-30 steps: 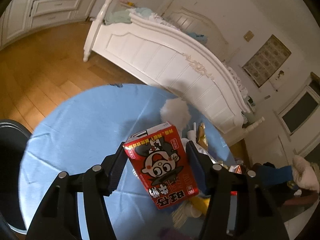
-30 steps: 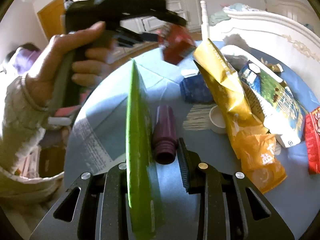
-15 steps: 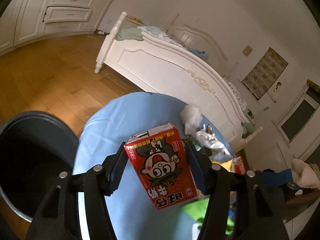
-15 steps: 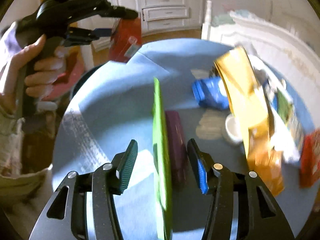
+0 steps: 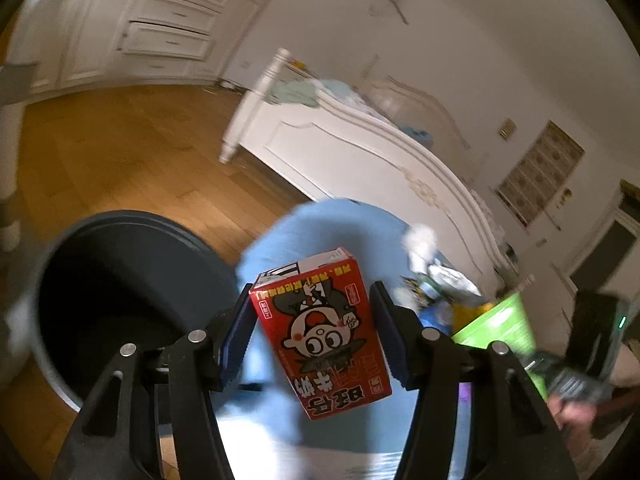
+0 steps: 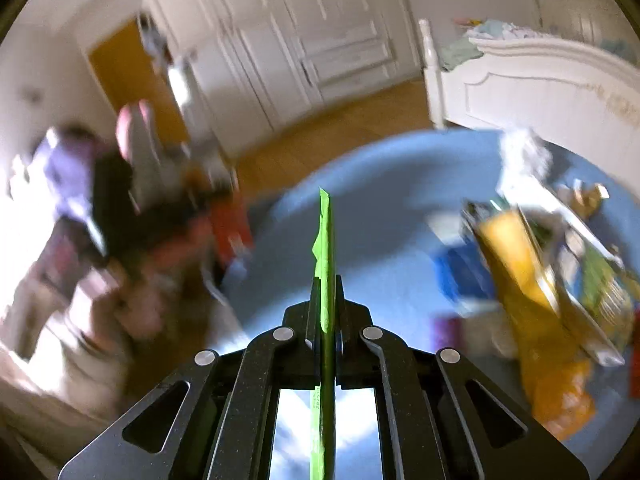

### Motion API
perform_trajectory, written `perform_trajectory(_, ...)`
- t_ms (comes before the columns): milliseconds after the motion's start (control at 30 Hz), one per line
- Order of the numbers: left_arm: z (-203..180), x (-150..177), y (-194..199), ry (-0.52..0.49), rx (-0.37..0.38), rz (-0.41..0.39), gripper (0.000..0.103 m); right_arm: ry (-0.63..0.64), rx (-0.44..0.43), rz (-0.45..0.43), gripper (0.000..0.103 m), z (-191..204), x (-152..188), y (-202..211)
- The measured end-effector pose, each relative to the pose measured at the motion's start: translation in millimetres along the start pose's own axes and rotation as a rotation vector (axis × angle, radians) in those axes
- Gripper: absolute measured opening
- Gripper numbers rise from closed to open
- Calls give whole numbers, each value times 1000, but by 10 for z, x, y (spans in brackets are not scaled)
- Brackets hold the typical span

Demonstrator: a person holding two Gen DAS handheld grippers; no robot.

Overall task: Collect trash
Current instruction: 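Carry both items over the black bin and open both tools to drop them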

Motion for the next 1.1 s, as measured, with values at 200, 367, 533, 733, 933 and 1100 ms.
perform_trajectory(200, 837, -132, 221, 128, -95, -50, 56, -91, -170, 41, 5, 558, -685, -999)
perform_trajectory(367, 1249, -104, 222, 170, -143, -51, 56, -78, -195, 148, 5, 676, -829, -2236)
perform_trajectory(533, 1554, 19, 17, 191, -169, -20, 56, -6, -95, 305, 5, 718, -648, -3513)
perform_trajectory(733, 1795, 209, -311, 215, -193, 43, 55, 113, 96, 462, 5, 689, -490, -4518)
perform_trajectory(933, 1877, 304, -457, 214, -207, 68, 55, 91, 145, 522, 5, 597, -364, -4874)
perform_trajectory(1100, 1913, 276, -520, 193, -216, 79, 55, 61, 139, 532, 6, 594, -269, -4844)
Point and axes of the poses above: each gripper's, at about its wrist camera, not at the fingertips, and y roughly against the way its jaws point, z to its left, x to its underside, the point moved 9 cm from there along -y, roughly the way its jaws point, and after that the axes turned 3 degrees about -z, right-handed, at the moved point
